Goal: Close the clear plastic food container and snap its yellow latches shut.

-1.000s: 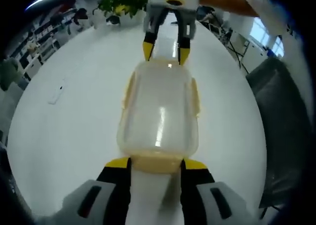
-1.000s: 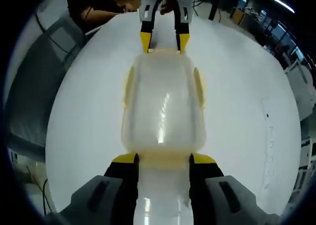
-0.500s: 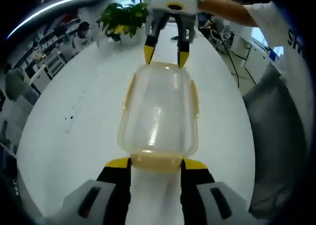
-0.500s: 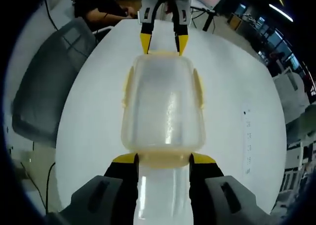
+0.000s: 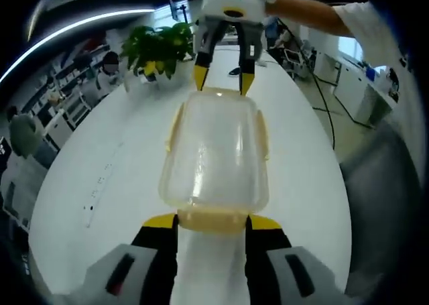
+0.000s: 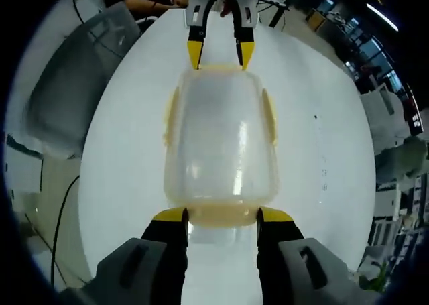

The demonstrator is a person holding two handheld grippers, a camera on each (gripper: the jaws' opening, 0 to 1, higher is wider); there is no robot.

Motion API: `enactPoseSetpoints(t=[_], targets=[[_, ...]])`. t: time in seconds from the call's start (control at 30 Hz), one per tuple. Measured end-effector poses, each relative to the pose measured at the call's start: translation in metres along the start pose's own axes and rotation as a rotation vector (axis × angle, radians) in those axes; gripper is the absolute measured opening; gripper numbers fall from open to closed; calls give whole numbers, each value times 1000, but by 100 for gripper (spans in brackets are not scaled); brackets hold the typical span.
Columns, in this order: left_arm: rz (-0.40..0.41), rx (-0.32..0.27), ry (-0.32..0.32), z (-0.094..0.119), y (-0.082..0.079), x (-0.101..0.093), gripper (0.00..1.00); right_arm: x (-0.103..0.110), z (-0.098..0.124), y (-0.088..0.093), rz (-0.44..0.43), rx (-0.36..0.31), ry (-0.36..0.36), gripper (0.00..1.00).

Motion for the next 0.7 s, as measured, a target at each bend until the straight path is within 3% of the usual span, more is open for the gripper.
enactPoseSetpoints(t=[0.33, 0.57, 0.7], targets=[[-40, -20, 0, -47, -42, -2, 34, 1, 0, 60, -29, 68, 3, 37], [-34, 27, 20, -74, -50, 1, 34, 2, -9, 89, -51, 80, -9, 37], [-45, 61, 27, -81, -47, 2, 34, 3, -17, 93, -62, 76, -29, 37]])
Point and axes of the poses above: the point that each gripper's makers call its tool centre point, and the gripper's own axes: z roughly backward along the fingers, x roughly to its left, y roughly out of its underside, the point moved 1 cm from there along z, roughly backward along the fingers, and after that the axes turned 1 degree about y, right-handed, at the moved point
